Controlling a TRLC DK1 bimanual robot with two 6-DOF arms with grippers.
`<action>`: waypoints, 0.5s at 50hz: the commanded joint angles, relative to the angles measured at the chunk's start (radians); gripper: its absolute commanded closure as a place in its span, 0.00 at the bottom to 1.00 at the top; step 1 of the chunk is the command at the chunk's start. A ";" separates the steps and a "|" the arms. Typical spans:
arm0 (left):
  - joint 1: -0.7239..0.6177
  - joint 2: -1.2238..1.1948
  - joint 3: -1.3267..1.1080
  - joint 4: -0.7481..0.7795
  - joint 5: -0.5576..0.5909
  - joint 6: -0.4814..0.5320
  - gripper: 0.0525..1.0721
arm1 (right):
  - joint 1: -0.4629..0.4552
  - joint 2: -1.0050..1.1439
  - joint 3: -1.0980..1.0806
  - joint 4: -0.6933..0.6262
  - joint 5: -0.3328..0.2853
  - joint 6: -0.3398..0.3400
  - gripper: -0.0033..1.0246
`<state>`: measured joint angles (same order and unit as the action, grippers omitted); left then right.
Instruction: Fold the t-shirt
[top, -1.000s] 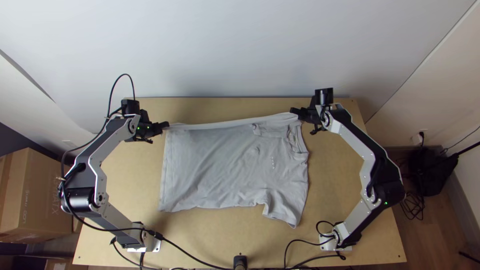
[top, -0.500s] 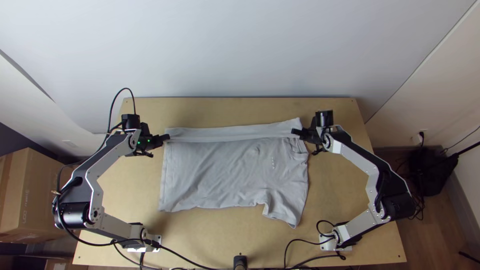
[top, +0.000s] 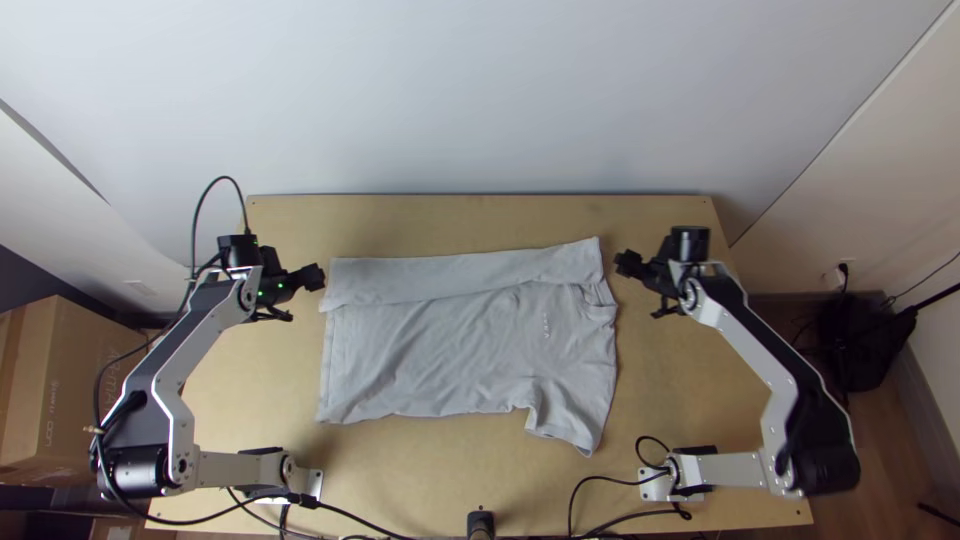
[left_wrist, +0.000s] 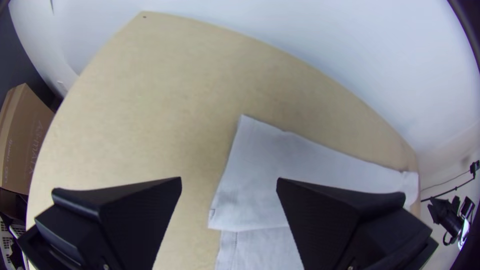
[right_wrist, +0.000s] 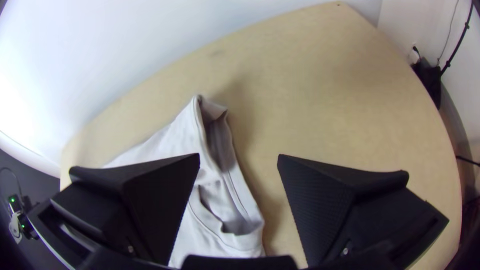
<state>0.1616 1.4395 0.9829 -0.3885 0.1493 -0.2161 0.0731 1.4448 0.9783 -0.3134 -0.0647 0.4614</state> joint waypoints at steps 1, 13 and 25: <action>0.026 -0.068 -0.030 -0.033 0.013 0.009 0.04 | -0.036 -0.129 -0.041 -0.081 -0.024 0.022 0.22; 0.032 -0.245 -0.007 -0.158 0.053 0.014 0.04 | -0.102 -0.305 -0.070 -0.382 -0.049 -0.010 0.05; 0.030 -0.361 0.079 -0.289 0.075 0.012 0.04 | -0.081 -0.396 -0.187 -0.627 -0.080 -0.086 0.05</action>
<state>0.1917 1.1210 1.0107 -0.6415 0.2031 -0.2119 -0.0196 1.0733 0.8490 -0.8749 -0.1249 0.4023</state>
